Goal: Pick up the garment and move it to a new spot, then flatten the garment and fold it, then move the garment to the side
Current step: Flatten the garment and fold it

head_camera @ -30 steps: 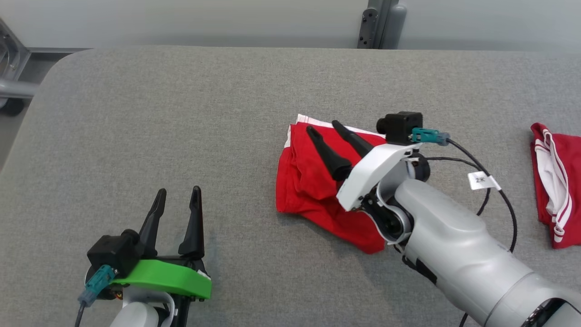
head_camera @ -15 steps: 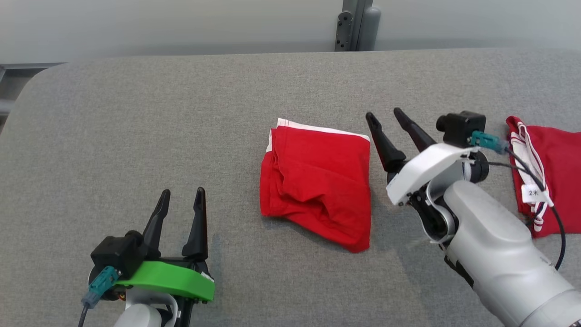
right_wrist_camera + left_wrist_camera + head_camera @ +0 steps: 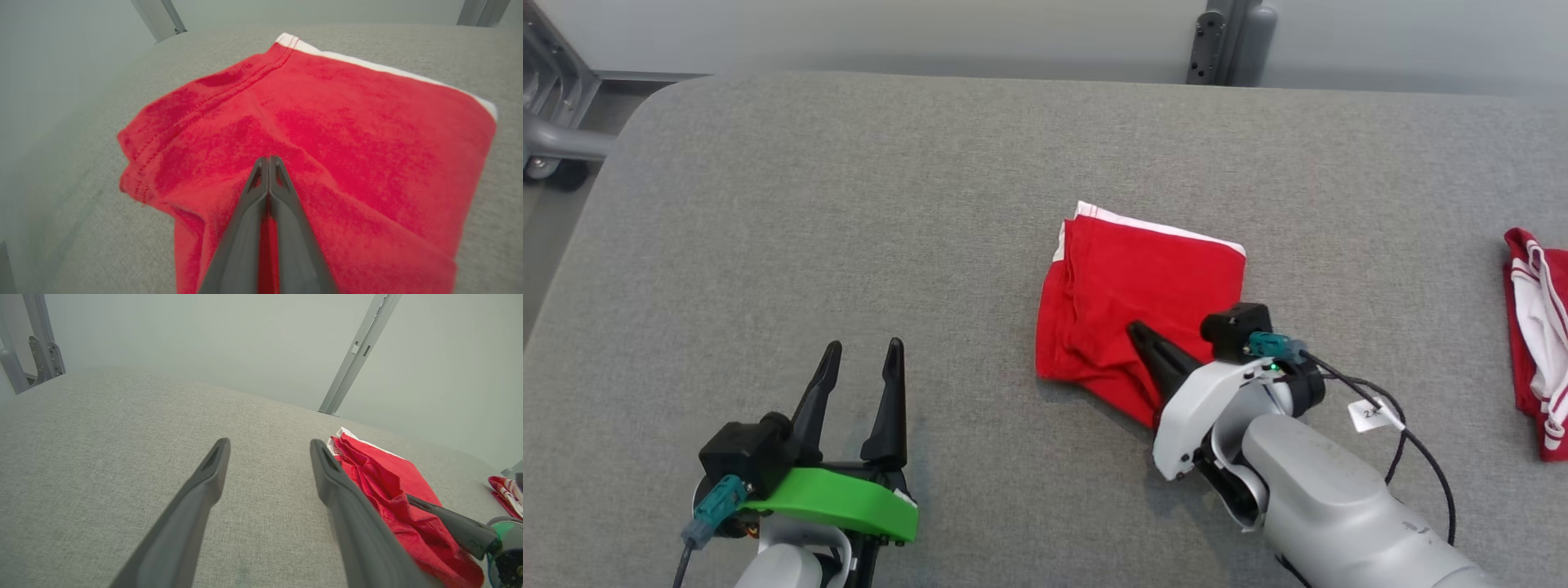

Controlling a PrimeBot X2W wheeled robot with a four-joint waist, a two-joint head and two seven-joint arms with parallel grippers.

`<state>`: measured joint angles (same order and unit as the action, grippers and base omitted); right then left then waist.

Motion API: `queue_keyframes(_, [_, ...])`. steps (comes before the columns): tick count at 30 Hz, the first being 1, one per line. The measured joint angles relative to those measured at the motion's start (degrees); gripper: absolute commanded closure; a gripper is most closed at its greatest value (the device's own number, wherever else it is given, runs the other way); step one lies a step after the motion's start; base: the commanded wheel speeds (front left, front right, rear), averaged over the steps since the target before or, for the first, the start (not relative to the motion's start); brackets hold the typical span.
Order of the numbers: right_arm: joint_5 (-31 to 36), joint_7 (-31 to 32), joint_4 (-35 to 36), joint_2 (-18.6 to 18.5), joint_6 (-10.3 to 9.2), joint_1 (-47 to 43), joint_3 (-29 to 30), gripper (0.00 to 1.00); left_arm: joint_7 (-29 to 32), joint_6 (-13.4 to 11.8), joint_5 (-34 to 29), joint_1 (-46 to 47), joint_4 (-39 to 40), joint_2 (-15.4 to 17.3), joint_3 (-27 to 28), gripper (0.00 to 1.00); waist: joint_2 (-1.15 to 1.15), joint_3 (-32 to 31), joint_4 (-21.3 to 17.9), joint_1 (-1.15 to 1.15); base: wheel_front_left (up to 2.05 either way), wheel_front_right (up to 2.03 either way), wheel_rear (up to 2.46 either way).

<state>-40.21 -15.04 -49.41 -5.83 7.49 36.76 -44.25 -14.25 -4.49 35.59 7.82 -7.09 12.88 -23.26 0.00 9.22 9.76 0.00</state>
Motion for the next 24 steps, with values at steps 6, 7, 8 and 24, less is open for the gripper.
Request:
queue_keyframes(6, [-1.8,0.0,-0.5,1.9,0.0,0.3,-5.1,1.0,-0.2,0.0,0.0,0.0,-0.3,0.0,0.1,0.0,0.0,0.2,3.1,0.0,0.0,0.0,0.0])
queue_keyframes(7, [-2.1,0.0,-0.7,1.9,0.0,0.3,-5.8,1.0,-0.3,0.0,0.0,-0.1,-0.4,0.0,0.2,0.0,0.0,0.2,3.5,0.0,0.0,0.0,0.0])
queue_keyframes(8, [-2.4,0.0,-0.8,2.0,0.0,0.3,-6.4,1.0,-0.3,0.0,0.0,-0.1,-0.4,0.0,0.2,0.0,0.0,0.2,3.8,0.0,0.0,0.0,0.0])
queue_keyframes(24, [4.0,0.0,12.0,-0.3,0.0,1.7,3.1,0.62,-0.5,-0.2,-0.7,-0.4,0.4,0.3,1.5,0.0,0.0,-0.8,0.0,0.0,0.0,0.0,0.0])
